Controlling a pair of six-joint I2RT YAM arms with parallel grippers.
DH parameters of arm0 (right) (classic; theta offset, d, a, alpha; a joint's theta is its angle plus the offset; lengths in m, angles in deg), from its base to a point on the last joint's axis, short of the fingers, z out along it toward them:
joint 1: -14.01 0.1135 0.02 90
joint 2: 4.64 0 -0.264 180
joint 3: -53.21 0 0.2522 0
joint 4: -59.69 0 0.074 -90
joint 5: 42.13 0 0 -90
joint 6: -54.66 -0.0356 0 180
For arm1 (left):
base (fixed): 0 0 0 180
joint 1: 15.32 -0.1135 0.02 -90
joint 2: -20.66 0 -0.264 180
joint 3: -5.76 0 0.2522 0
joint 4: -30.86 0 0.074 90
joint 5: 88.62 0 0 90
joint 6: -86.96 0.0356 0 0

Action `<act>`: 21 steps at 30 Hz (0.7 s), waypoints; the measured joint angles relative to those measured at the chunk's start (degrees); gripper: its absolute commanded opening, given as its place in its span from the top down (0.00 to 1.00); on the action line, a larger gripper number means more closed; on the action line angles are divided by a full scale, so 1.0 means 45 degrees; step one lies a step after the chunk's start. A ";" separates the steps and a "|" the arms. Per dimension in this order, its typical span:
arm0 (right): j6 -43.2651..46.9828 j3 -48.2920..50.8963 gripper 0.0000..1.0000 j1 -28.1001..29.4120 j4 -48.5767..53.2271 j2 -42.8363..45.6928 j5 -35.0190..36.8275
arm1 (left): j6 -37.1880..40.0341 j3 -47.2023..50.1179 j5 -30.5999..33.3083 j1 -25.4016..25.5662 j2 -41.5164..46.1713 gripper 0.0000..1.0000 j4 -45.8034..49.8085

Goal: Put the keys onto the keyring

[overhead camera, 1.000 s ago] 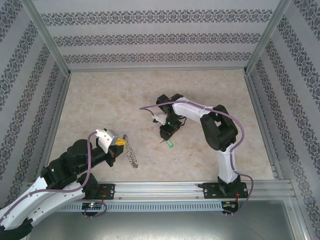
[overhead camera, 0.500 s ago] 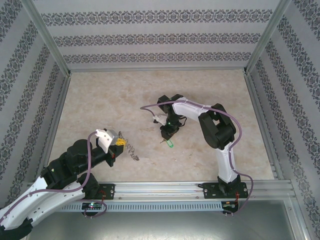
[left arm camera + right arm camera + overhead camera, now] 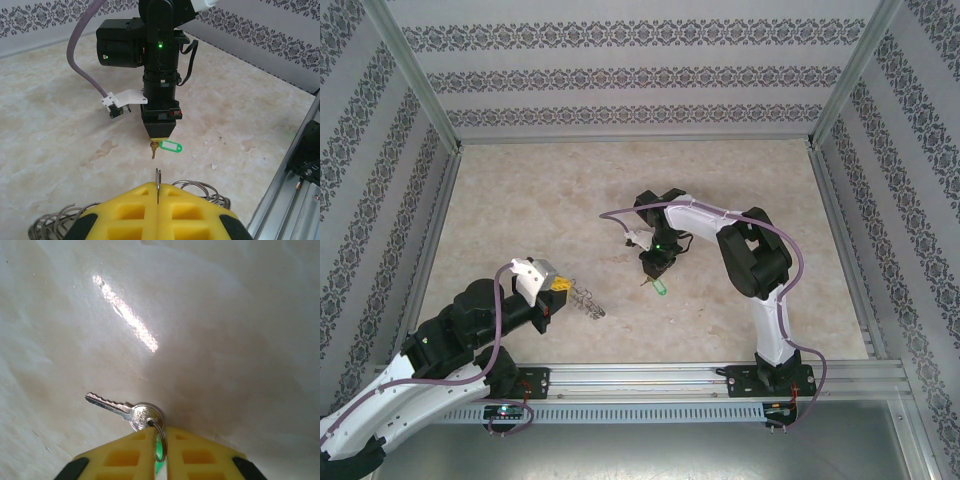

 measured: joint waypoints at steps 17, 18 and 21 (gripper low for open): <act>0.0481 0.1865 1.00 0.0087 -0.1316 0.3463 -0.0272 | 0.0063 -0.0005 0.0029 0.0000 -0.0112 1.00 -0.0005; 0.0563 0.2161 1.00 0.0121 -0.1588 0.4056 -0.0321 | 0.0097 -0.0005 0.0024 0.0000 -0.0199 1.00 0.0000; 0.0811 0.3279 1.00 0.0359 -0.2739 0.6144 -0.0627 | 0.0248 -0.0005 -0.0034 0.0000 -0.0413 1.00 -0.0015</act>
